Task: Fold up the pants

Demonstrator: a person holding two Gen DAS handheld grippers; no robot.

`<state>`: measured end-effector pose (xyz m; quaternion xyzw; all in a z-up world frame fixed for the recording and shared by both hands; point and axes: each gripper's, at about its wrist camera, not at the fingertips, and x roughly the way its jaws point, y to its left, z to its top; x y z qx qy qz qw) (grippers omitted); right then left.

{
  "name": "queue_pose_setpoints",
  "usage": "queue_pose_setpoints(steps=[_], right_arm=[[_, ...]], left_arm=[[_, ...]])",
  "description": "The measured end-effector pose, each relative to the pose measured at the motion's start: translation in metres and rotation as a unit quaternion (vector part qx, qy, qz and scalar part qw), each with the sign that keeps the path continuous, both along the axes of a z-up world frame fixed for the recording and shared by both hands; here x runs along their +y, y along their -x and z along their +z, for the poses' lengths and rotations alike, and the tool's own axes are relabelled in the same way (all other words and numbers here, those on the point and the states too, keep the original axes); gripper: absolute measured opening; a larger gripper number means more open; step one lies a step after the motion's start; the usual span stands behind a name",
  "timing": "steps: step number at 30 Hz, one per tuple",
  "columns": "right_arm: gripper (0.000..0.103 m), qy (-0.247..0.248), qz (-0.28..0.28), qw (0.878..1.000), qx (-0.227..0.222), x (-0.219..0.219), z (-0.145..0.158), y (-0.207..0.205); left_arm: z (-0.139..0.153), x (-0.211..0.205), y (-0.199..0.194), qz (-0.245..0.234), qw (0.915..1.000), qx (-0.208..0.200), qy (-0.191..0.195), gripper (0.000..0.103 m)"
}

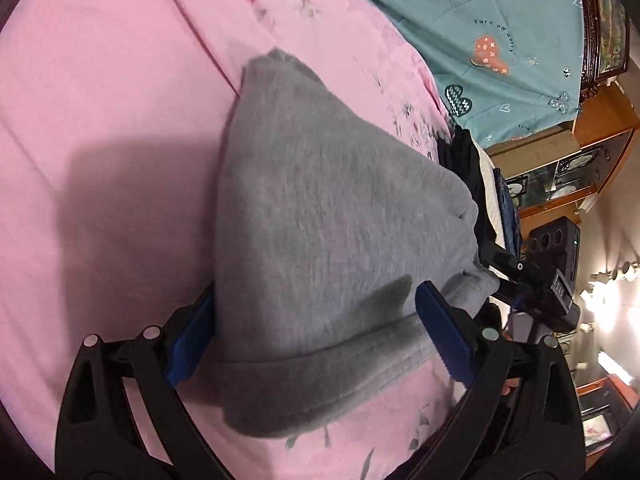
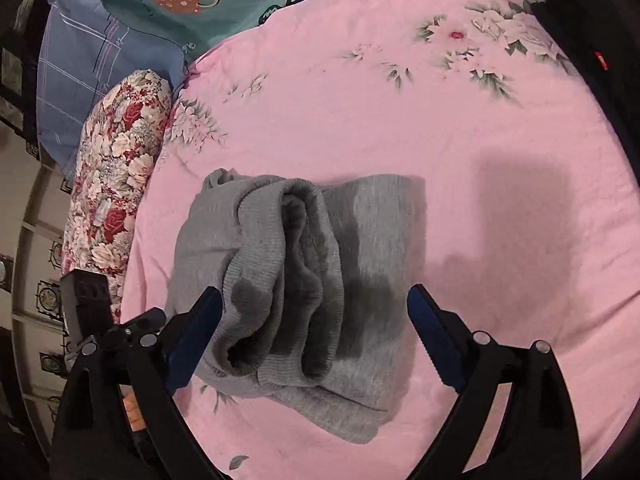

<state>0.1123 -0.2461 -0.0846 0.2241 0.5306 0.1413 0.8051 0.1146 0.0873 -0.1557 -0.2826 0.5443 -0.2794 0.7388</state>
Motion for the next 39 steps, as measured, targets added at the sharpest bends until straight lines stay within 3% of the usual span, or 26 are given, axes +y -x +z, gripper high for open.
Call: queue_pose_setpoints(steps=[3, 7, 10, 13, 16, 18, 20, 21, 22, 24, 27, 30, 32, 35, 39], right_arm=[[0.094, 0.014, 0.014, 1.0, 0.01, 0.009, -0.006, -0.006], [0.102, 0.061, 0.023, 0.997, 0.032, 0.009, -0.019, -0.001], [0.102, -0.016, 0.026, 0.997, 0.068, -0.001, -0.038, 0.001], [0.102, -0.095, 0.035, 0.99, 0.102, -0.007, -0.059, -0.008], [0.102, -0.122, 0.041, 0.987, 0.098, -0.009, -0.063, -0.014], [0.102, -0.134, 0.047, 0.986, 0.089, -0.007, -0.061, -0.016], [0.083, -0.13, 0.045, 0.988, 0.07, -0.002, -0.057, -0.012], [0.065, -0.113, 0.046, 0.991, 0.058, 0.0, -0.053, -0.009], [0.057, -0.093, 0.051, 0.994, 0.04, 0.003, -0.044, -0.004], [0.052, -0.047, 0.056, 0.997, 0.003, 0.01, -0.026, 0.008], [0.051, 0.014, 0.058, 0.998, -0.035, 0.025, -0.01, 0.021], [0.05, 0.033, 0.053, 0.996, -0.059, 0.027, 0.002, 0.024], [0.05, 0.037, 0.055, 0.995, -0.078, 0.026, 0.016, 0.02], [0.05, 0.032, 0.057, 0.993, -0.094, 0.023, 0.036, -0.015], [0.051, 0.027, 0.043, 0.993, -0.106, 0.019, 0.053, -0.094]], left_arm=[[0.002, -0.013, 0.001, -0.011, 0.9995, -0.01, -0.029, 0.097], [0.004, -0.014, -0.002, -0.021, 0.9995, -0.01, -0.021, 0.097], [-0.002, -0.016, -0.013, -0.03, 0.9995, 0.0, -0.007, 0.1], [-0.001, -0.023, -0.022, -0.043, 0.999, 0.002, -0.014, 0.101], [0.0, -0.028, -0.026, -0.036, 0.9991, 0.003, -0.021, 0.101], [0.005, -0.032, -0.02, -0.026, 0.9986, -0.007, -0.045, 0.094], [0.018, -0.038, -0.009, -0.03, 0.9957, -0.042, -0.077, 0.073], [0.025, -0.04, -0.005, -0.03, 0.9938, -0.057, -0.091, 0.068], [0.033, -0.044, 0.0, -0.03, 0.9911, -0.073, -0.107, 0.059], [0.044, -0.049, 0.006, -0.031, 0.9865, -0.091, -0.132, 0.052], [0.053, -0.05, 0.01, -0.023, 0.9837, -0.103, -0.145, 0.046], [0.067, -0.043, 0.005, -0.019, 0.9836, -0.116, -0.137, 0.046], [0.085, -0.047, -0.01, -0.02, 0.9791, -0.141, -0.146, 0.046], [0.109, -0.053, -0.06, -0.015, 0.976, -0.154, -0.154, 0.047], [0.113, -0.058, -0.151, 0.006, 0.9788, -0.15, -0.139, 0.046]])
